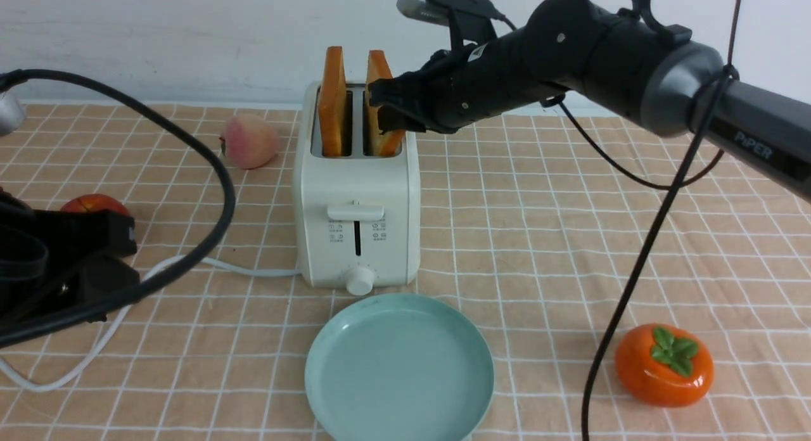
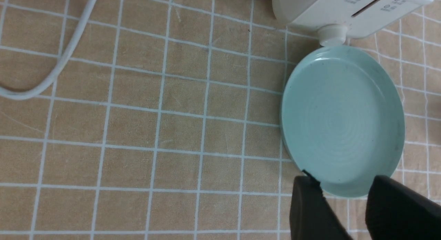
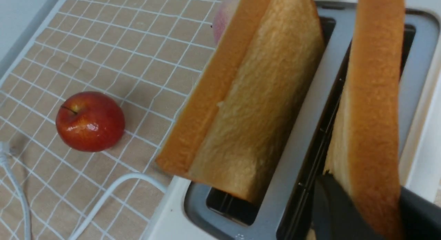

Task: Take toasted bread from bread machine on light coffee tablecloth place on plate.
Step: 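Grasp the toast slice in the toaster and pull it up out of the slot with the right gripper, then place the held slice of bread on top of the slice on the plate with the right gripper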

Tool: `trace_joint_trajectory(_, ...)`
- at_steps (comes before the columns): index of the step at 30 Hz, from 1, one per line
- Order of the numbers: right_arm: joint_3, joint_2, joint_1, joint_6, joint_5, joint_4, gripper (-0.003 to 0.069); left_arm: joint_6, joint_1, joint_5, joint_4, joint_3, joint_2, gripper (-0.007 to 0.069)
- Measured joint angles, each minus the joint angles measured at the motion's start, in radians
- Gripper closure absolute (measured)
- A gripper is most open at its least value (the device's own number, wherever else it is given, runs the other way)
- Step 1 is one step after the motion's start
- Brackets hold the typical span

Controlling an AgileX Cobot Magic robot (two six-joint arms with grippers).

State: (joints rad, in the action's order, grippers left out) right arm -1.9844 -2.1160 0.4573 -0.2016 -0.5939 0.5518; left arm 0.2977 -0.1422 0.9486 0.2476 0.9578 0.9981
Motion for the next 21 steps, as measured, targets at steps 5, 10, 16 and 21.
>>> trace_joint_trajectory(5, 0.003, 0.102, -0.007, -0.052, -0.014, -0.045, 0.0543, 0.0, 0.0, 0.001, 0.001, 0.0, 0.0, 0.0383)
trace_joint_trajectory(10, -0.002, 0.324, -0.048, -0.083, -0.062, -0.12, 0.0543, 0.0, 0.0, 0.001, 0.001, 0.0, 0.0, 0.0383)
trace_joint_trajectory(16, -0.011, 0.458, -0.106, -0.056, -0.426, -0.147, 0.0543, 0.0, 0.0, 0.001, 0.001, 0.0, 0.0, 0.0383)
trace_joint_trajectory(21, 0.086, 0.459, -0.117, -0.042, -0.641, -0.084, 0.0543, 0.0, 0.0, 0.001, 0.005, 0.0, 0.0, 0.0383)
